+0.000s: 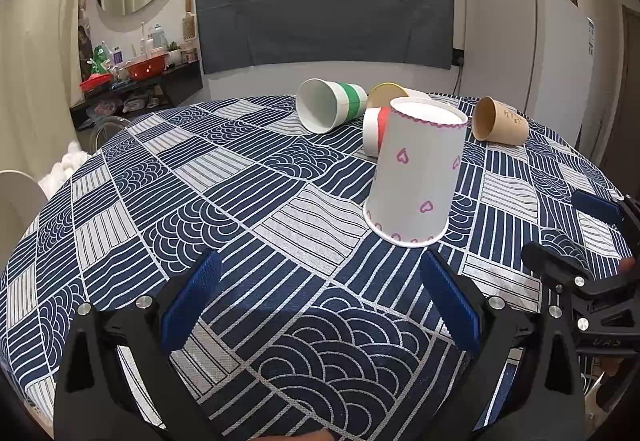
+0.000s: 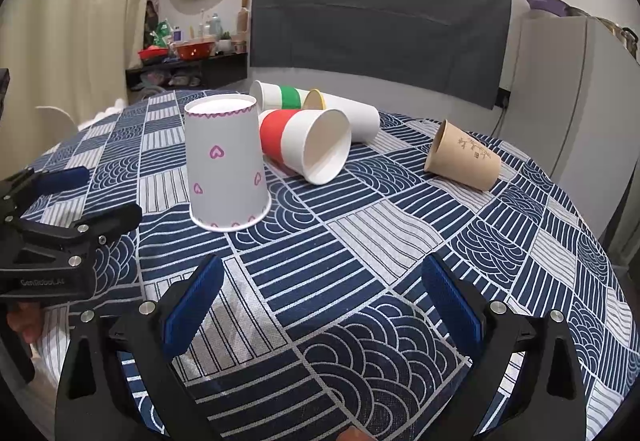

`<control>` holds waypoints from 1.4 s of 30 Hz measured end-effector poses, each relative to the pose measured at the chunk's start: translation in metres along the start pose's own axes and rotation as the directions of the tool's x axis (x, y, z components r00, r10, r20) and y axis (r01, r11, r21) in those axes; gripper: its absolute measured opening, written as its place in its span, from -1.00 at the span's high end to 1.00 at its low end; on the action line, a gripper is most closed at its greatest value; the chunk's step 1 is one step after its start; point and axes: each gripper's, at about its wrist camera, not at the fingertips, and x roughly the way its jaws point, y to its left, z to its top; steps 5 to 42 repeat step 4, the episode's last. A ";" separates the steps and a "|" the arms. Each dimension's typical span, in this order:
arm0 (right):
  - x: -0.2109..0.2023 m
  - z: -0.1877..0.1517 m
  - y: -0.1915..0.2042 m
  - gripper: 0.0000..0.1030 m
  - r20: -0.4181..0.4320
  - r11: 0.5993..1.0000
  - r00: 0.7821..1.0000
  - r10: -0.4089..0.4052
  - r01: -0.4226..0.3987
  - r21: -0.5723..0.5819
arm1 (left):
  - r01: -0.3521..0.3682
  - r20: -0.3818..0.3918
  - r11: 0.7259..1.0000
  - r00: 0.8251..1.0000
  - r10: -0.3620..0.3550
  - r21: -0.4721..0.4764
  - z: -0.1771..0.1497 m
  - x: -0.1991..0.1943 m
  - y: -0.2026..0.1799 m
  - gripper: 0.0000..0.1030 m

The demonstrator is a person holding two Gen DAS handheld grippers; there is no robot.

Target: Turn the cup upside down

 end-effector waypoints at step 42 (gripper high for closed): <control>0.000 0.000 0.000 -0.84 -0.002 1.000 1.000 0.003 -0.003 0.002 | 0.013 -0.014 1.000 1.000 -0.013 -0.008 0.000 0.002 0.002 -0.89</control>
